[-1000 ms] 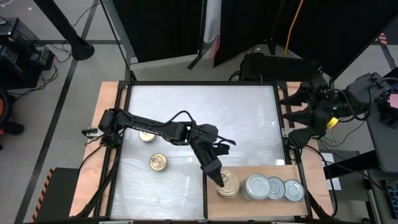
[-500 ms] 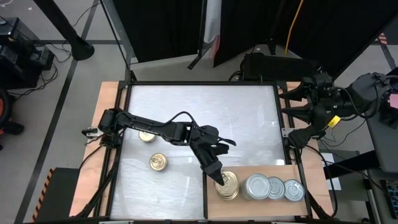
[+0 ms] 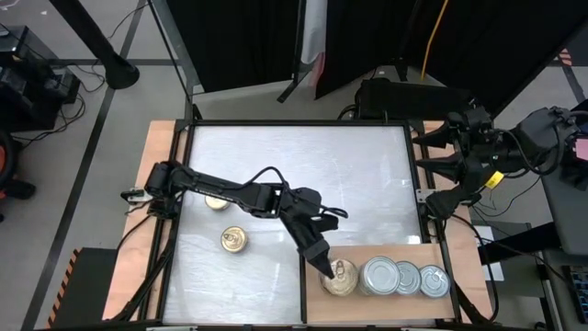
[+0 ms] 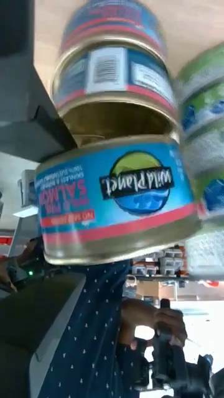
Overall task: Stack canned seafood by type on shelf
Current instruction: Stack the blue and pink tuna can on top of the other blue and pink tuna can on the shelf
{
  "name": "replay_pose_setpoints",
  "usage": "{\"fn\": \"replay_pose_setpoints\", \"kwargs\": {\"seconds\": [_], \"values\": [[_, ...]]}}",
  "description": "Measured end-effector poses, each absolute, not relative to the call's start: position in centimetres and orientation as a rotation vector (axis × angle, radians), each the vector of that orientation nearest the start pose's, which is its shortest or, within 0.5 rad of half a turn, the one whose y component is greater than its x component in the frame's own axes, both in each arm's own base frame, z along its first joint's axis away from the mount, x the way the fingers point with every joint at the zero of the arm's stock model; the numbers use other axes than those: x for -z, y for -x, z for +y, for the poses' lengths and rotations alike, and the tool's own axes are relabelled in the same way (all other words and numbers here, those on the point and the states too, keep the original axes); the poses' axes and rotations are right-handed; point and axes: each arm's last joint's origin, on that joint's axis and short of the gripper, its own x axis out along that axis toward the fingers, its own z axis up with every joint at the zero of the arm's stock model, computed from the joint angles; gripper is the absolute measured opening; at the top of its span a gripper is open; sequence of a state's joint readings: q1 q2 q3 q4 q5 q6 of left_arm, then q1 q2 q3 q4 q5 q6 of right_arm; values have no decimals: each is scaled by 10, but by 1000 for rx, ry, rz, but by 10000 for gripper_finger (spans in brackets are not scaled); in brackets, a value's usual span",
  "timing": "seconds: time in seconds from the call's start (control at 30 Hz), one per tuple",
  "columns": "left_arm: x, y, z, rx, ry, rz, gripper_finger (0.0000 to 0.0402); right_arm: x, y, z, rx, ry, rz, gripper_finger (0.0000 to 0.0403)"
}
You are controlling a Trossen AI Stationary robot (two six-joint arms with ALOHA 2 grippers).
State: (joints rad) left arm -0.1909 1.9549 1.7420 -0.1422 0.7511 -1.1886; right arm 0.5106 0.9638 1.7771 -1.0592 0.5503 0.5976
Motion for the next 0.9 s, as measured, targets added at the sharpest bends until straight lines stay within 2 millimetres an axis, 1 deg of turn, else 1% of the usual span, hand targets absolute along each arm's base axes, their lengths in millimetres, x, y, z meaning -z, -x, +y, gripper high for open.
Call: {"fn": "replay_pose_setpoints", "kwargs": {"seconds": [0.13, 0.27, 0.43, 0.57, 0.77, 0.9], "values": [[-323, -442, -107, 600, 1194, 882, 329, -517, -80, 27, 99, -466, 192, 340], [-320, -442, -105, 571, 1196, 895, 350, -517, -80, 27, 98, -460, 193, 340], [-321, -444, -99, 554, 1199, 876, 353, -517, -80, 27, 95, -458, 198, 340], [-321, -445, -98, 538, 1125, 817, 353, -516, -79, 27, 98, -452, 208, 340], [-321, -442, -110, 581, 995, 771, 353, -516, -79, 27, 98, -448, 208, 340], [-321, -441, -113, 593, 937, 746, 353, -516, -79, 27, 98, -445, 209, 340]]}}
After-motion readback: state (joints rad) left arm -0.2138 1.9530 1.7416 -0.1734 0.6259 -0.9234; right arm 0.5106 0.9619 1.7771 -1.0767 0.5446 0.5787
